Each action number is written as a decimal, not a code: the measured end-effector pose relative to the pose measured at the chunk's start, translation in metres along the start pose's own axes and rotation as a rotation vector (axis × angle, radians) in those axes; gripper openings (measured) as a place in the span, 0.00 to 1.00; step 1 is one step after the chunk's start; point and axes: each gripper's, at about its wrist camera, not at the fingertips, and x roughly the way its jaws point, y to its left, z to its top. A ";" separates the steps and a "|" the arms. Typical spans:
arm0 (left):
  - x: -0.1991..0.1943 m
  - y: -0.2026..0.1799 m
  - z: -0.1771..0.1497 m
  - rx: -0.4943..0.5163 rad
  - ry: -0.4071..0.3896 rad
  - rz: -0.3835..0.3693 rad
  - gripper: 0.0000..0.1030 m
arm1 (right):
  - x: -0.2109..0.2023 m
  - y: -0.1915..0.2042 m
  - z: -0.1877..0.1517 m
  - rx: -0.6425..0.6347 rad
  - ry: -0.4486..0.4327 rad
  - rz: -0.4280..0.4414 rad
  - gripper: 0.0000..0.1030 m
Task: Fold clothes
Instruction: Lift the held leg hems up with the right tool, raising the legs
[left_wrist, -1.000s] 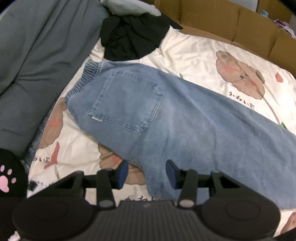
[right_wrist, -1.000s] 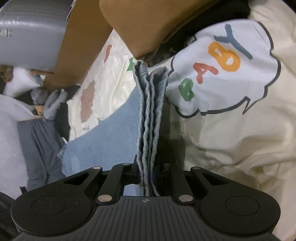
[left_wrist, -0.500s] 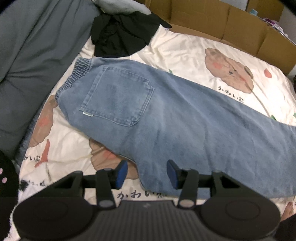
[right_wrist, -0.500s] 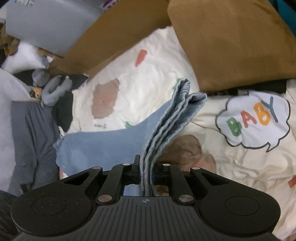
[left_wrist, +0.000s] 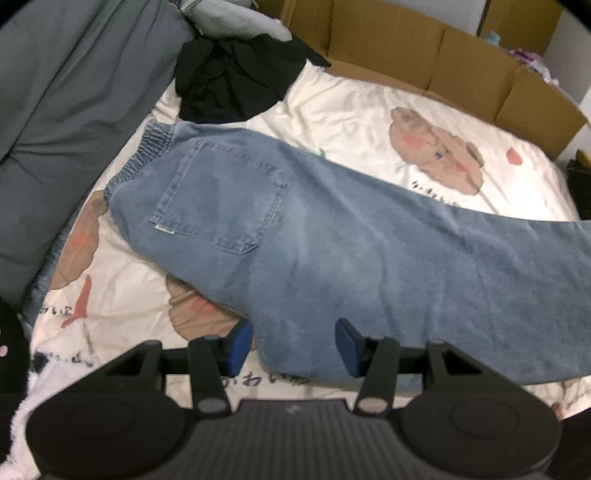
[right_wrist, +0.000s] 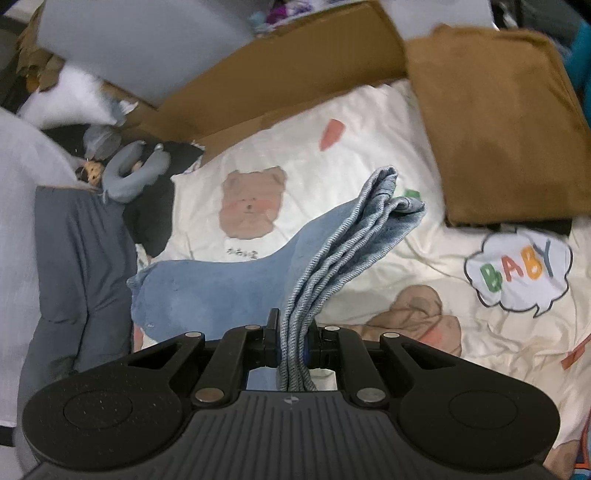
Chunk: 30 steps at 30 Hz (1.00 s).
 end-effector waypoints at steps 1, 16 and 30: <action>-0.001 -0.002 0.000 -0.002 -0.004 -0.007 0.51 | -0.004 0.010 0.004 -0.011 0.005 -0.003 0.09; -0.012 -0.020 -0.011 -0.003 -0.011 -0.087 0.51 | -0.028 0.149 0.042 -0.137 0.056 -0.067 0.09; -0.008 -0.019 -0.013 0.046 -0.002 -0.133 0.51 | -0.036 0.243 0.049 -0.211 0.035 -0.046 0.09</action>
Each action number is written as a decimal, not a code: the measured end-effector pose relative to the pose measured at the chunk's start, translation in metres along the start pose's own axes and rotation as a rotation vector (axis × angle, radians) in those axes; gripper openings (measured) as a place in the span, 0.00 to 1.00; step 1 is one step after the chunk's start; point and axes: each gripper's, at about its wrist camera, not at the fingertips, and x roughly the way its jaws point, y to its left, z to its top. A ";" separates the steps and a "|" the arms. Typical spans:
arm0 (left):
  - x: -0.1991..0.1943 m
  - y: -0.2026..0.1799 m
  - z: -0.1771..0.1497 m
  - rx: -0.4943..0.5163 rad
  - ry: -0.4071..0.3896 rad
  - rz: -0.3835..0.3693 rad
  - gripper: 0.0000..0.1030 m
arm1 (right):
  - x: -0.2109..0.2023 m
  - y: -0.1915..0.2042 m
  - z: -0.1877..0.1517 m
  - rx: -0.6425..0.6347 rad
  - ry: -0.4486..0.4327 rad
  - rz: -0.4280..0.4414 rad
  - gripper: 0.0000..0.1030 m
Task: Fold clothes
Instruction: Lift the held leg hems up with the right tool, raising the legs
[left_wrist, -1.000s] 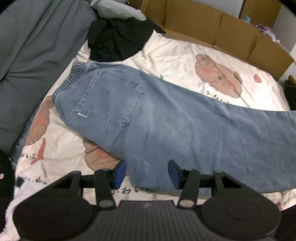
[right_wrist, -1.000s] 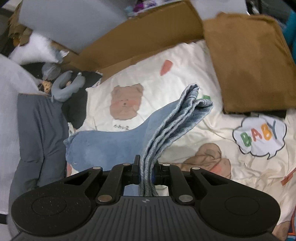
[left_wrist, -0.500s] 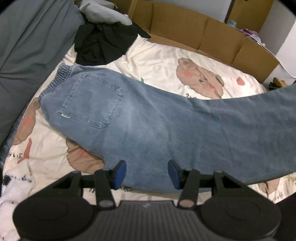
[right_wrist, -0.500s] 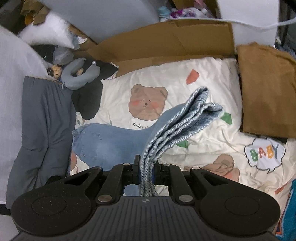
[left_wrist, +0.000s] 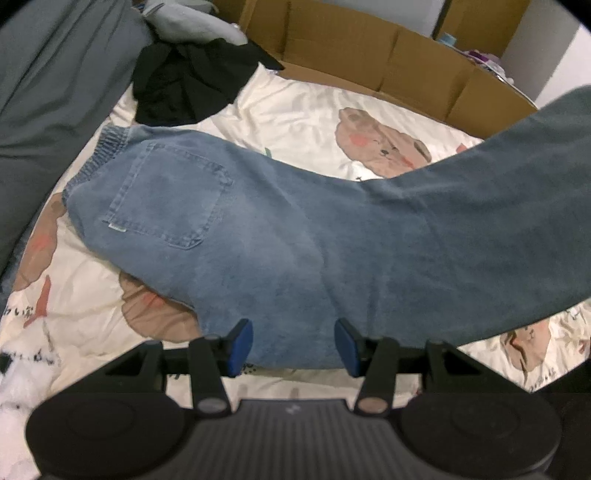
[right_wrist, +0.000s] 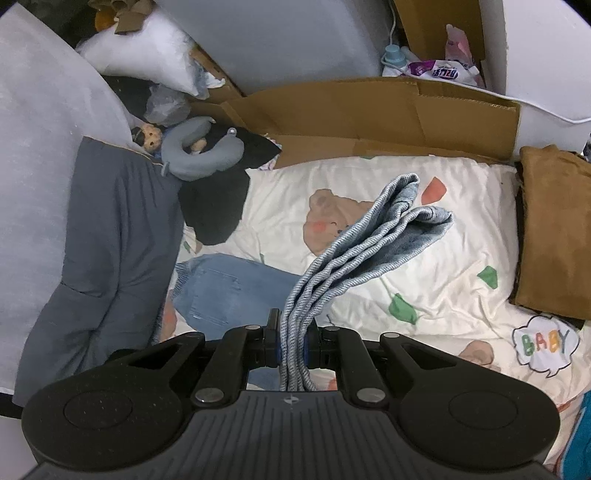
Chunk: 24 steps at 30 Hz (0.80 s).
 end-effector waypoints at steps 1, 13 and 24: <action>0.003 0.000 0.000 -0.002 0.006 -0.003 0.51 | 0.001 0.001 -0.002 0.002 -0.001 0.009 0.09; 0.080 -0.030 -0.004 0.071 0.106 -0.093 0.30 | 0.008 -0.038 -0.028 0.037 -0.087 0.099 0.09; 0.154 -0.068 -0.005 0.177 0.193 -0.096 0.17 | 0.040 -0.072 -0.036 0.026 -0.087 0.065 0.09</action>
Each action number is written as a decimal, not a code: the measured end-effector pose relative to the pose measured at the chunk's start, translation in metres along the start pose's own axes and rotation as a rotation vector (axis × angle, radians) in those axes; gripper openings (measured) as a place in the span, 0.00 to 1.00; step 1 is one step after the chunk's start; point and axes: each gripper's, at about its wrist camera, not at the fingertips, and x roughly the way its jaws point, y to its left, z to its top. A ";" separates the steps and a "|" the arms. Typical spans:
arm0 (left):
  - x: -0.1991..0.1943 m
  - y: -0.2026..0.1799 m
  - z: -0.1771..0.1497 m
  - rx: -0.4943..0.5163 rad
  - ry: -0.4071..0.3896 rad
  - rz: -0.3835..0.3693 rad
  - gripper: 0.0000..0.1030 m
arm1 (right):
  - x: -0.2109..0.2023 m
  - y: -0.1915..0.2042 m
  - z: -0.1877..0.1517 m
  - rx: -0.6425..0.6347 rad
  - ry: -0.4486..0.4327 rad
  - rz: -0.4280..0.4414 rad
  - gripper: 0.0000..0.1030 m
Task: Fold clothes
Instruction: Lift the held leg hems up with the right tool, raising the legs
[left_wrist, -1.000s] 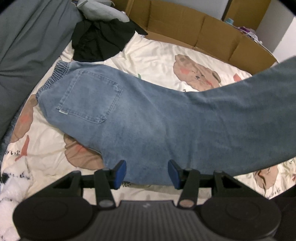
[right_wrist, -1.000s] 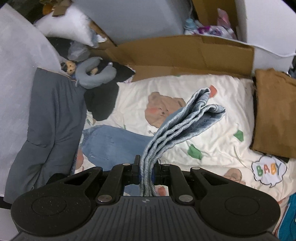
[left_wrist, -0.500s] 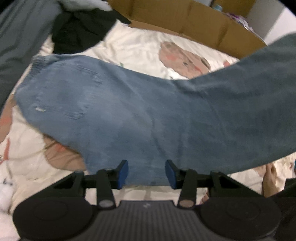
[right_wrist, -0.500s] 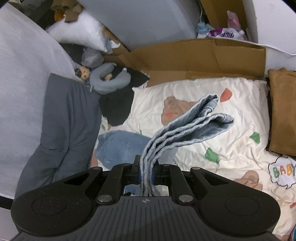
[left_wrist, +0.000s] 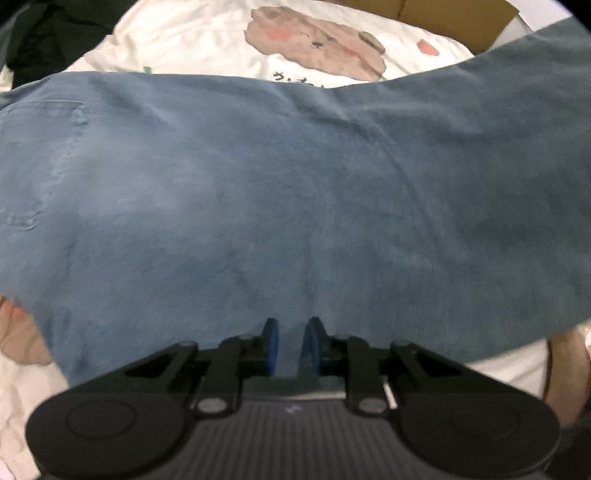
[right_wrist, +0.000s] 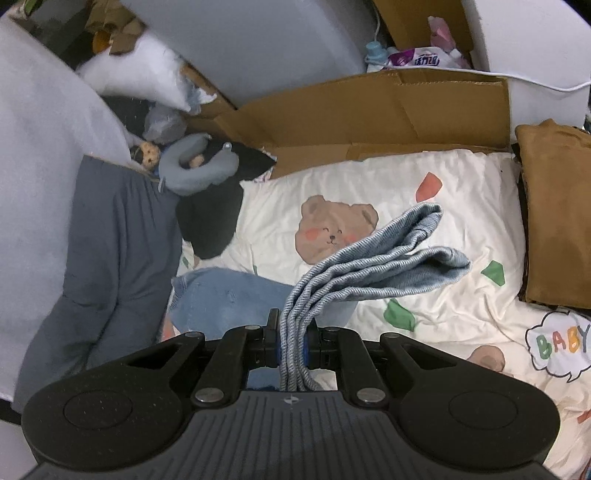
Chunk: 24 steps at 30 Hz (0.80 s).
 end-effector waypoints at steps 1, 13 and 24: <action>0.004 -0.001 0.004 0.006 -0.002 0.003 0.17 | 0.003 -0.001 -0.001 -0.004 0.004 0.002 0.09; 0.023 -0.013 0.037 0.024 -0.053 0.009 0.17 | 0.012 -0.019 -0.009 -0.003 0.012 -0.025 0.09; 0.029 -0.021 0.076 0.053 -0.099 0.008 0.18 | 0.017 -0.018 -0.004 -0.004 0.022 -0.040 0.09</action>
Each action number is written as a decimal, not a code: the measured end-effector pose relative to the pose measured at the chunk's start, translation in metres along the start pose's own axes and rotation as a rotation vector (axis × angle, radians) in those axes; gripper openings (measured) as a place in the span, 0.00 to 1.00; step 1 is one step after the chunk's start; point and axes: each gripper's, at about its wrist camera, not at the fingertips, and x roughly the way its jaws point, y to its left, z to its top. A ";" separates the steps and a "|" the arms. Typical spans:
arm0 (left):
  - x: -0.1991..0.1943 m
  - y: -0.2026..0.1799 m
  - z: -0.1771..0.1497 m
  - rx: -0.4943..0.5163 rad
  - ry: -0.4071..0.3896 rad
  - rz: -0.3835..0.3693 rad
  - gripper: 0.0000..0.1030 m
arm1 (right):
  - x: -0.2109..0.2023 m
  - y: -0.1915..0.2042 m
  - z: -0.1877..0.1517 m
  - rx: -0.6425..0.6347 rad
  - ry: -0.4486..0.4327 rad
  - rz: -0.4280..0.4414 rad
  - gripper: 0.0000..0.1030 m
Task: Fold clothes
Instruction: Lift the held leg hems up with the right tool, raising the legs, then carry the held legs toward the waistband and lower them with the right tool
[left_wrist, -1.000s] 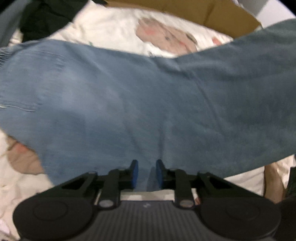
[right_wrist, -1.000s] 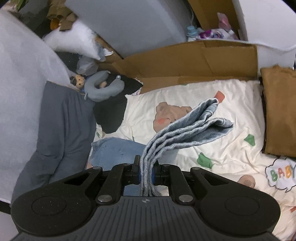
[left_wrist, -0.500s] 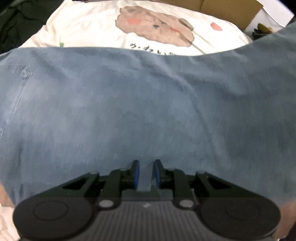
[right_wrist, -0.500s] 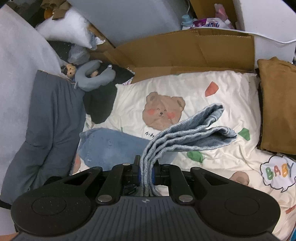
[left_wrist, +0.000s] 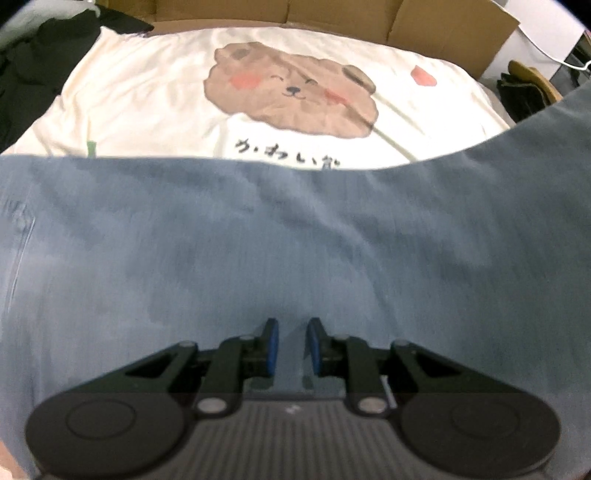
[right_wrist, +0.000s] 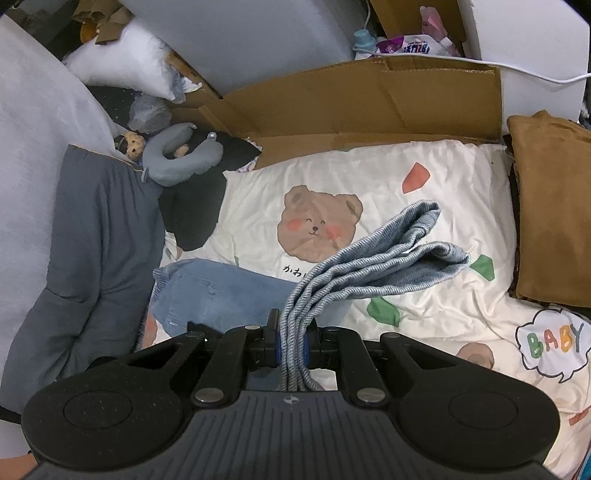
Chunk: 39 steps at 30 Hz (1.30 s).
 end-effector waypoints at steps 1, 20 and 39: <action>0.006 -0.001 0.006 0.002 -0.001 0.003 0.18 | 0.001 0.001 0.000 -0.001 0.000 0.000 0.09; 0.052 -0.024 0.077 0.012 -0.023 0.051 0.18 | -0.003 0.014 0.003 -0.031 -0.008 0.013 0.09; -0.010 -0.028 -0.010 0.056 0.093 0.119 0.19 | -0.024 0.021 0.011 -0.046 -0.063 0.073 0.09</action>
